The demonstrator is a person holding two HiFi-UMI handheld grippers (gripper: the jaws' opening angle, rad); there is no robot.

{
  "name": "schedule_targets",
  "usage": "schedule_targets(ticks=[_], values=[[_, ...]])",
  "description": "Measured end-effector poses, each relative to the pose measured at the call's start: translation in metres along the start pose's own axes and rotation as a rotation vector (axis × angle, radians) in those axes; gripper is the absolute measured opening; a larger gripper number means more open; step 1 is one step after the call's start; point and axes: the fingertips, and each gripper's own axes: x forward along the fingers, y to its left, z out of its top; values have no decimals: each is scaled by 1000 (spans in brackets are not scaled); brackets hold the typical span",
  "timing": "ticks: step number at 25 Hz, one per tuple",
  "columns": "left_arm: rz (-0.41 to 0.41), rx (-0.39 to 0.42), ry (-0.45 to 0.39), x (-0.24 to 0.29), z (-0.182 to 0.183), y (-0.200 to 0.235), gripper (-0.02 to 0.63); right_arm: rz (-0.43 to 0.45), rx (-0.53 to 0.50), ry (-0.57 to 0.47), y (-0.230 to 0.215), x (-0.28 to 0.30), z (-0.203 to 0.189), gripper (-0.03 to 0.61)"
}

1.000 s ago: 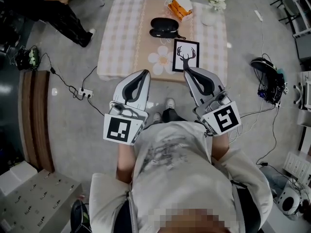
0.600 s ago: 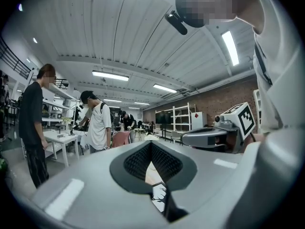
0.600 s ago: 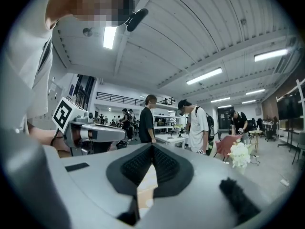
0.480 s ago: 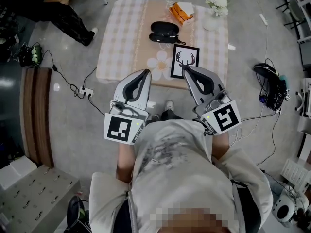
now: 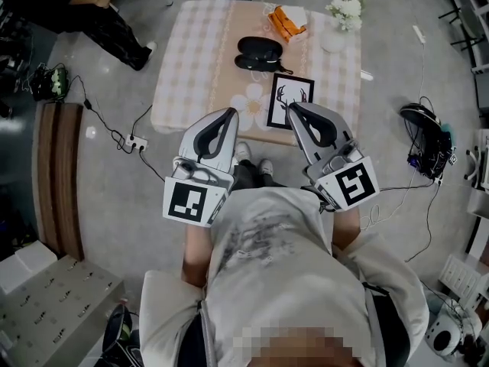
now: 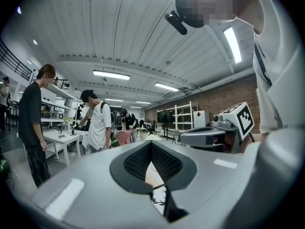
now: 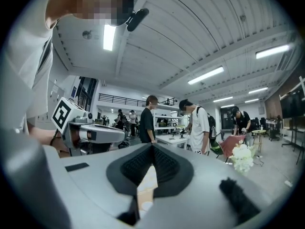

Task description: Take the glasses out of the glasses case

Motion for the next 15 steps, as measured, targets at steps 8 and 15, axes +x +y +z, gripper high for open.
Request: schedule_targets(ticks=[8, 15], values=[[-28, 9, -27, 17, 0, 7, 8, -20, -7, 7, -10, 8, -3, 17], [-55, 1, -30, 36, -2, 21, 8, -36, -14, 15, -23, 25, -4, 17]])
